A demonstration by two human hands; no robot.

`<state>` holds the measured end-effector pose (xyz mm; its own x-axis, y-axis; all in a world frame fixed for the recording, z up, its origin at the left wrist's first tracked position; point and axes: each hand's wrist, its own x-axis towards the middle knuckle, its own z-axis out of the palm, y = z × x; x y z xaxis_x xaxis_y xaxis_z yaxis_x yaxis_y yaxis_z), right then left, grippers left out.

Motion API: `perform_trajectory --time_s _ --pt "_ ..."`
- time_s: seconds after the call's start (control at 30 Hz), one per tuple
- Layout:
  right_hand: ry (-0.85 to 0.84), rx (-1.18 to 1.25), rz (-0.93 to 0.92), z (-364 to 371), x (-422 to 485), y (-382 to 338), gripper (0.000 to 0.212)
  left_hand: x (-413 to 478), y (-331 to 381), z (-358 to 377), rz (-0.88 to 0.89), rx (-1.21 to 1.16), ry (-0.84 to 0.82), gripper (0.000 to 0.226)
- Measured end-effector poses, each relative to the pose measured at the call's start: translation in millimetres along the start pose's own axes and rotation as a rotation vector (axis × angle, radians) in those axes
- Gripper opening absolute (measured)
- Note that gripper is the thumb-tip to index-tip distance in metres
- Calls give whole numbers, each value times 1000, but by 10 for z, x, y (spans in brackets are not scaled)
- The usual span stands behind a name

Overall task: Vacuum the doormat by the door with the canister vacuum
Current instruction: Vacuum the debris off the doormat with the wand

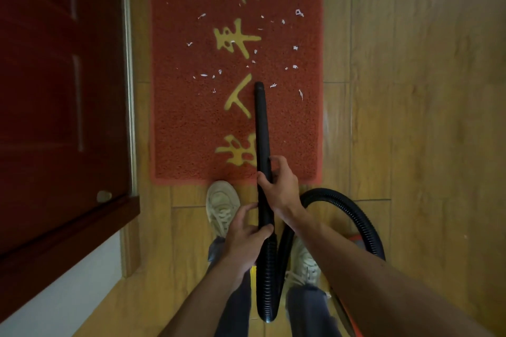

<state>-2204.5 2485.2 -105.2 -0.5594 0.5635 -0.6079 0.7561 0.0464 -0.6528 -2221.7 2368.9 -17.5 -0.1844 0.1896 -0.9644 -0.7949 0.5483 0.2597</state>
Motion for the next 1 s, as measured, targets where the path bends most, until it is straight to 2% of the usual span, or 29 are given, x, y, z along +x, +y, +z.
perform_trajectory --time_s 0.27,0.43,0.6,0.7,1.0 --pt "33 97 116 -59 -161 -27 35 -33 -5 -107 -20 84 -40 42" --pt "3 48 215 -140 -79 -61 34 -13 68 -91 -34 87 -53 43" --pt "74 28 213 -176 -100 -44 30 -36 158 -51 -19 164 -79 42" --pt "61 33 303 -205 -122 -9 33 -51 185 -60 -31 226 -105 43" --pt "76 83 324 -289 -117 -20 31 -40 243 -34 -33 252 -124 42"
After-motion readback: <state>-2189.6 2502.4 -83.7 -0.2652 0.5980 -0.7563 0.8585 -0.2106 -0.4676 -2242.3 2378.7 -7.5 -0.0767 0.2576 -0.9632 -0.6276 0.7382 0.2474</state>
